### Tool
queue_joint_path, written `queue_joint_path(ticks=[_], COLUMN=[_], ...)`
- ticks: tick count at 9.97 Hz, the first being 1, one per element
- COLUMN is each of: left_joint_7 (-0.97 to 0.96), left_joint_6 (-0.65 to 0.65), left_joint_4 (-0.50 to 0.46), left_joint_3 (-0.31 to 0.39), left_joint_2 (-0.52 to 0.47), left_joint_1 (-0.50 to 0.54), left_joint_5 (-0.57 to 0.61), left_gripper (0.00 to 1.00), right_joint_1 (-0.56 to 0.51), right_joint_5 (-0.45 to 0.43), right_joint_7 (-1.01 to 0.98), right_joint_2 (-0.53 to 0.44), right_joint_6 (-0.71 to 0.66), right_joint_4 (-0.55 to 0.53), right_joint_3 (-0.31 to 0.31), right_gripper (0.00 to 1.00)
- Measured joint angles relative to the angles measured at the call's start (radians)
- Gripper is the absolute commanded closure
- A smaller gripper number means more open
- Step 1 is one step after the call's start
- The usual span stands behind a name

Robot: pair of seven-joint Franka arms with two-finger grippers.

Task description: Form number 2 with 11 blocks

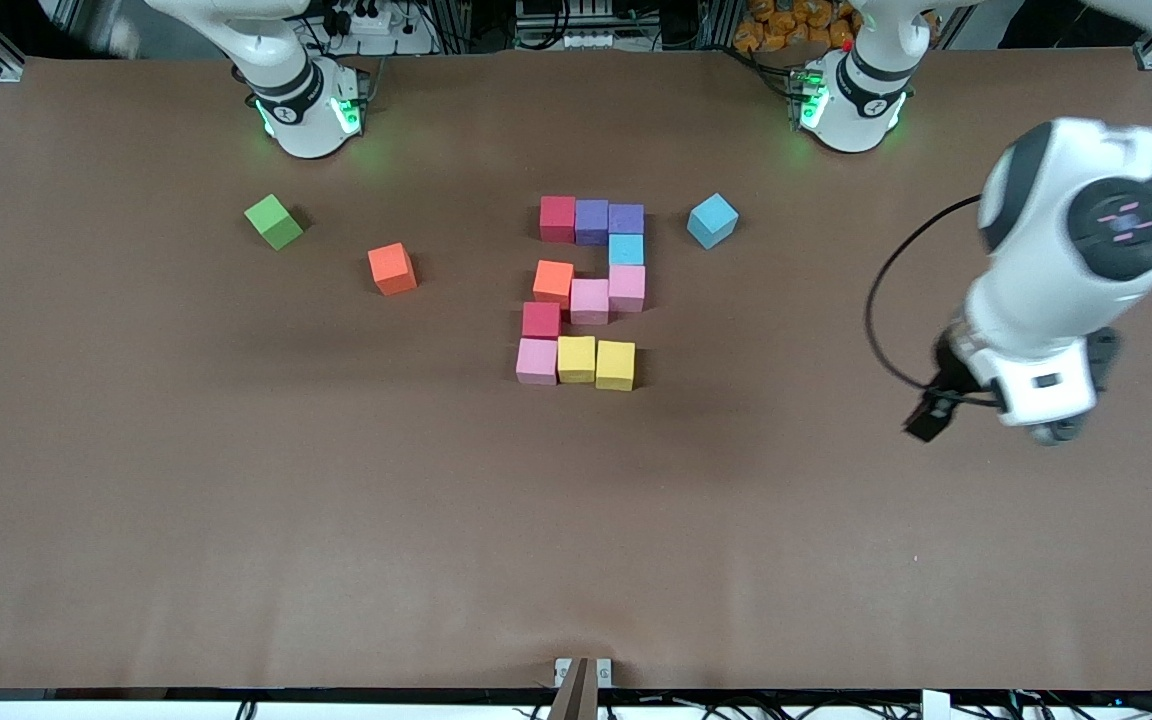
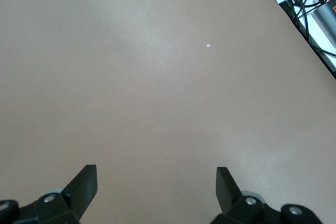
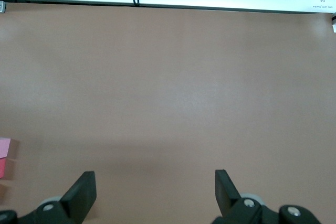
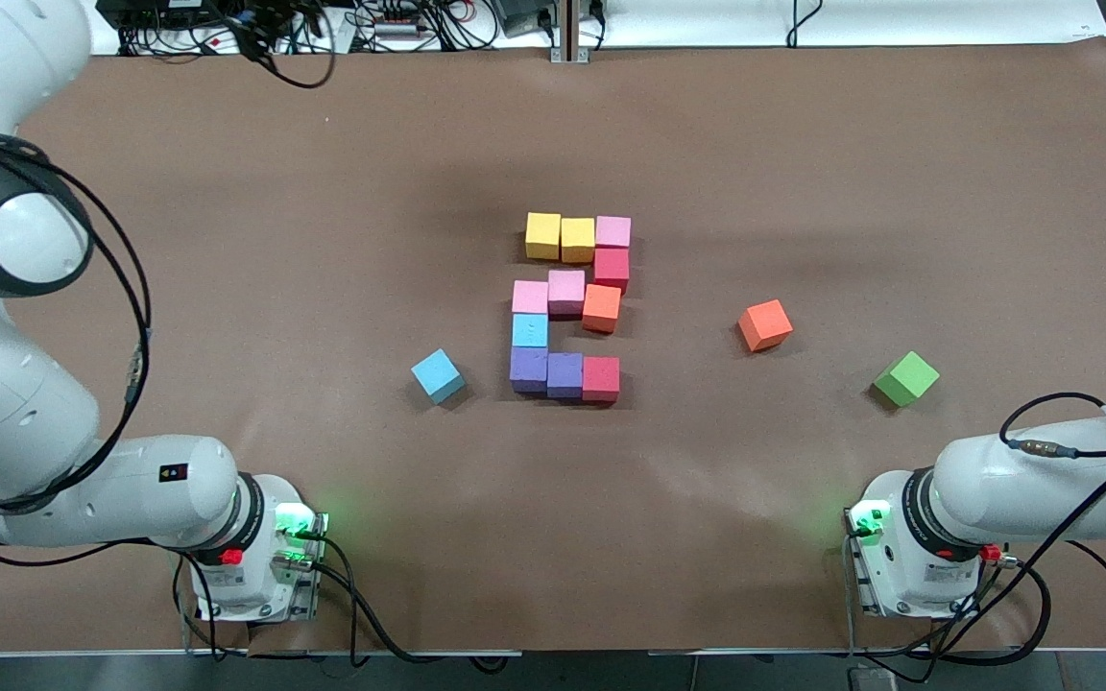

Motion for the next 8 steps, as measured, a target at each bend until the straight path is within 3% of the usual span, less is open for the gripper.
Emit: queue_joint_path(ticks=[3,4,7,8], left_joint_7=[0.362,0.489,0.834,0.913], left_joint_6=[-0.142,-0.182,-0.287,-0.297], left_joint_4=[-0.003,-0.016,-0.039,-0.037], left_joint_3=[0.034,0.070,0.263,0.287], left_joint_2=[-0.110,-0.146,-0.288,-0.328], left_joint_1=[0.056,0.035,-0.107,-0.116], left_joint_5=[-0.051,-0.072,-0.131,-0.145], left_gripper=[0.00,0.00,0.00,0.00], right_joint_1=[0.000,0.000,0.000,0.000], right_joint_5=[0.000,0.000,0.000,0.000], right_joint_7=[0.000,0.000,0.000,0.000], right_joint_2=[0.002,0.002,0.003,0.005], right_joint_6=[0.000,0.000,0.000,0.000], right_joint_4=[0.003,0.005,0.007,0.007], right_joint_3=[0.000,-0.001,0.000,0.002], right_gripper=[0.00,0.00,0.00,0.00])
